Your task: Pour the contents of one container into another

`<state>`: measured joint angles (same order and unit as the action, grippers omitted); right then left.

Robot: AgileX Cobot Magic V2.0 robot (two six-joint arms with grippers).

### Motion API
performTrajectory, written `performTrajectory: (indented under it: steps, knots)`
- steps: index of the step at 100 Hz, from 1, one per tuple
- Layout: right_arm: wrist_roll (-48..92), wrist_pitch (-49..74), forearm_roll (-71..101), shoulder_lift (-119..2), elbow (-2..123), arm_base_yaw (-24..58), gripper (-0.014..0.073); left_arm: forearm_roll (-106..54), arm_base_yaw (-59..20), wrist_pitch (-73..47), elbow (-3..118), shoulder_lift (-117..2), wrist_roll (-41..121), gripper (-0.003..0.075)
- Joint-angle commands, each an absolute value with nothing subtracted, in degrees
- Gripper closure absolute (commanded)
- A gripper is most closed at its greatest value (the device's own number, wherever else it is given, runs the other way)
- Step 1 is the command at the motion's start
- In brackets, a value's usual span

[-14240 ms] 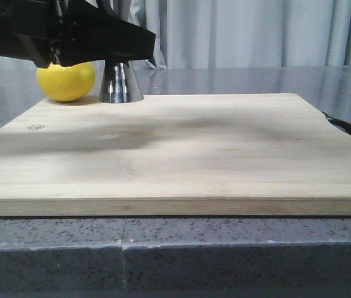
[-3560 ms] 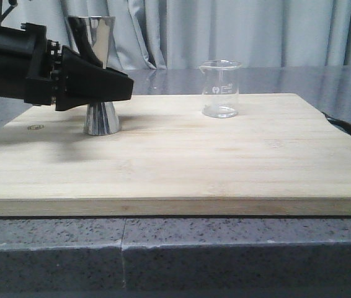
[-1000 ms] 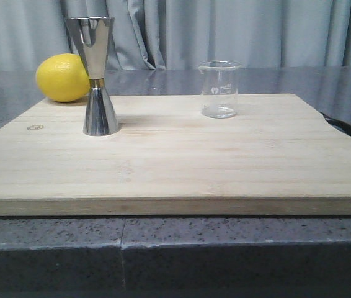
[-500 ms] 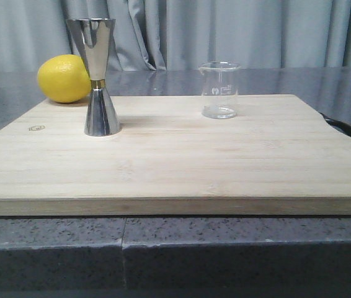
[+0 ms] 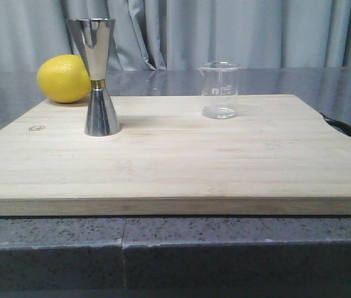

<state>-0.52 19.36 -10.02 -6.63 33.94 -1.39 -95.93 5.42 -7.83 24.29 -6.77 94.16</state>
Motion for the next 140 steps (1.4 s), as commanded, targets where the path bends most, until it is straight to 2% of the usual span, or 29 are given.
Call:
performTrajectory:
  steps: [1,32,50,93,140]
  knots:
    - [0.0,15.7,-10.2,-6.9,35.2,-1.3,0.0666,-97.0,5.0,-8.2,25.0,-7.4,93.6,0.0739]
    - [2.2,19.2,-8.3,1.9,31.5,-1.3,0.0666,-96.9,5.0,-12.5,22.6,-3.1,93.6,0.0739]
    - [2.2,23.8,-4.9,1.4,29.4,-1.3,0.0666,-96.6,5.0,-12.6,21.8,1.9,93.6,0.0739]
    - [2.2,26.9,-4.9,1.7,24.5,-1.3,0.0666,-97.4,5.0,-11.1,10.6,1.7,93.6,0.0739]
    - [2.2,27.2,-4.2,1.7,24.4,-1.3,0.0666,-97.5,5.0,-11.4,8.6,1.7,93.6,0.0739]
